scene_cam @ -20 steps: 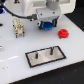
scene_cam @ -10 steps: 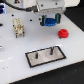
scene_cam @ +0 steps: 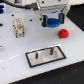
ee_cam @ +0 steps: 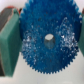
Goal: Insert the blue gear onto the right peg, followed by the red gear
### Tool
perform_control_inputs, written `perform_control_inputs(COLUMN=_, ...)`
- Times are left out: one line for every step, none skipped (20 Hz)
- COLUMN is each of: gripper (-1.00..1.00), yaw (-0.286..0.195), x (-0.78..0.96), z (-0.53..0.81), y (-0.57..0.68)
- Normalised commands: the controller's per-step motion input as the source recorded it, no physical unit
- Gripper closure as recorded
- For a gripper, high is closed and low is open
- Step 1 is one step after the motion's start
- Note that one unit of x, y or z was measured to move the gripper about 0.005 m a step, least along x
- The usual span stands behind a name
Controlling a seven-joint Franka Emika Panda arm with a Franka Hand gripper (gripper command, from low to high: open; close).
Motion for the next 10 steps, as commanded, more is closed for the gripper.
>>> perform_control_inputs(gripper=1.00, yaw=0.000, x=0.89, z=0.36, y=-0.11)
perform_control_inputs(gripper=1.00, yaw=0.000, x=0.89, z=0.33, y=-0.14)
perform_control_inputs(gripper=1.00, yaw=0.000, x=0.89, z=0.30, y=-0.15)
perform_control_inputs(gripper=1.00, yaw=0.000, x=0.89, z=0.27, y=-0.16)
perform_control_inputs(gripper=1.00, yaw=0.000, x=0.89, z=0.21, y=-0.17)
perform_control_inputs(gripper=1.00, yaw=0.000, x=0.91, z=0.23, y=-0.13)
perform_control_inputs(gripper=1.00, yaw=0.000, x=0.90, z=0.19, y=-0.17)
perform_control_inputs(gripper=1.00, yaw=0.000, x=0.90, z=0.17, y=-0.19)
perform_control_inputs(gripper=1.00, yaw=0.000, x=0.90, z=0.13, y=-0.16)
perform_control_inputs(gripper=1.00, yaw=0.000, x=0.90, z=0.13, y=-0.15)
